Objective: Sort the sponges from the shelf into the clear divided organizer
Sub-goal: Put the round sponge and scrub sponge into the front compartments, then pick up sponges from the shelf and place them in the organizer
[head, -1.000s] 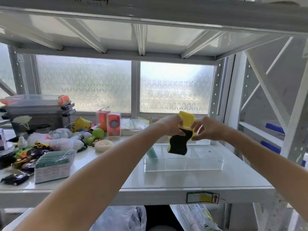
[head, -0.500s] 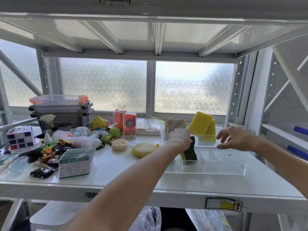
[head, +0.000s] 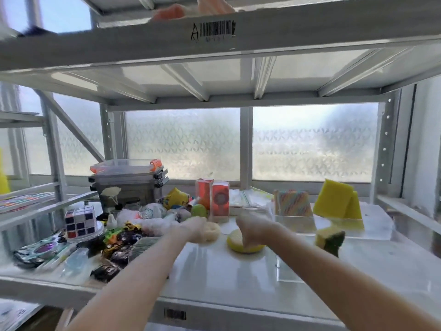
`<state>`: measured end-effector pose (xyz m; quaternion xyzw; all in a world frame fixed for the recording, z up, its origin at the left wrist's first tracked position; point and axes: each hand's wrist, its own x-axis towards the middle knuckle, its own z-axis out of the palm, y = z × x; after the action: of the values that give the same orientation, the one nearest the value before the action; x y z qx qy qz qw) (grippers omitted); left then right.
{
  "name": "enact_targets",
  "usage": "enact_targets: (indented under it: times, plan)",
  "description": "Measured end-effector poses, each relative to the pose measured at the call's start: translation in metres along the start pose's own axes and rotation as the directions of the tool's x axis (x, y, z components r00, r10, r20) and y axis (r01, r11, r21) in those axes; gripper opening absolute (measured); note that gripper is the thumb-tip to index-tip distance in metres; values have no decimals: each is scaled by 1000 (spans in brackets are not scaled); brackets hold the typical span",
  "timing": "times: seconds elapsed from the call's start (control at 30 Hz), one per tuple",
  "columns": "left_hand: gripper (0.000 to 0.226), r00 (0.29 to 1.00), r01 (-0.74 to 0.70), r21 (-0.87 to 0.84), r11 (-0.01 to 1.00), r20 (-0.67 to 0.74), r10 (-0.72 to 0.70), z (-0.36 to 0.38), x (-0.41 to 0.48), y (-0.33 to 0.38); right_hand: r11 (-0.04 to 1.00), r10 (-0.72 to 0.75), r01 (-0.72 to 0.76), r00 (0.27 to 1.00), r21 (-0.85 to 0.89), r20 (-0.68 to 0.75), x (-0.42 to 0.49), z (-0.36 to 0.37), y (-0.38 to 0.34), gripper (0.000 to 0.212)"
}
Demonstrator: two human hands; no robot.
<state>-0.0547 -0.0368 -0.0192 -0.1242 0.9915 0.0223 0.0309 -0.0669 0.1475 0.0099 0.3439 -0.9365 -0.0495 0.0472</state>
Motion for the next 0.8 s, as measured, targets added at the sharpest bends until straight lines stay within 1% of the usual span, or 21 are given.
enact_targets:
  times: [0.03,0.07,0.1,0.13,0.2,0.23,0.27,0.3,0.37,0.4,0.43,0.47,0.5,0.53,0.57,0.63,0.7,0.73,0.8]
  plan:
    - [50,1000,-27,13,1000,3,27,9,6,-2,997,35,-28,996,-78,84,11,17,-10,44]
    - [48,999,-50,51,997,-13,51,15,11,-2,989,82,-66,990,-132,118,19,31,-16,48]
    - [48,996,-67,116,991,-50,74,21,15,-1,982,120,-102,987,-159,110,24,40,-18,51]
    - [50,992,-63,200,978,-97,84,25,17,3,978,131,-117,989,-173,73,26,45,-18,50]
    - [52,976,-47,354,934,-184,119,31,20,9,980,91,-92,996,-175,-15,28,47,-16,41]
    - [49,968,-39,392,919,-214,132,32,20,11,986,62,-70,996,-152,-58,24,44,-14,37]
    - [44,961,-23,385,922,-245,126,31,19,12,994,36,-47,994,-101,-102,16,37,-11,34]
    - [39,951,-2,325,946,-291,102,27,17,12,999,15,-20,986,-25,-166,6,28,-7,31]
    - [33,901,-7,59,998,-432,31,11,10,11,992,7,33,946,118,-323,-17,-2,14,25]
    - [34,864,-39,-61,997,-504,3,-1,4,13,985,27,41,924,170,-381,-31,-20,30,23]
    - [34,827,-91,-144,985,-562,-6,-14,-3,17,973,60,43,899,225,-433,-47,-38,50,21]
    - [34,795,-153,-182,971,-606,12,-29,-11,24,958,108,38,871,285,-479,-63,-54,74,19]
    - [34,773,-213,-184,960,-632,51,-44,-19,34,944,162,19,842,328,-515,-80,-67,100,17]
    - [32,758,-279,-191,941,-646,93,-58,-28,48,936,220,-23,816,351,-534,-98,-76,127,15]
    - [30,748,-355,-234,905,-651,126,-71,-37,66,928,279,-83,798,363,-534,-114,-79,154,15]
    - [30,734,-502,-311,807,-647,207,-89,-53,108,898,403,-241,785,368,-469,-140,-73,201,16]
    - [34,710,-614,-311,725,-619,336,-95,-66,157,858,492,-360,781,366,-386,-157,-57,233,19]
    - [35,697,-657,-306,689,-595,399,-94,-69,182,841,516,-388,784,377,-344,-163,-48,243,20]
    - [36,687,-699,-315,642,-546,480,-85,-74,229,818,535,-407,798,407,-278,-172,-30,257,20]
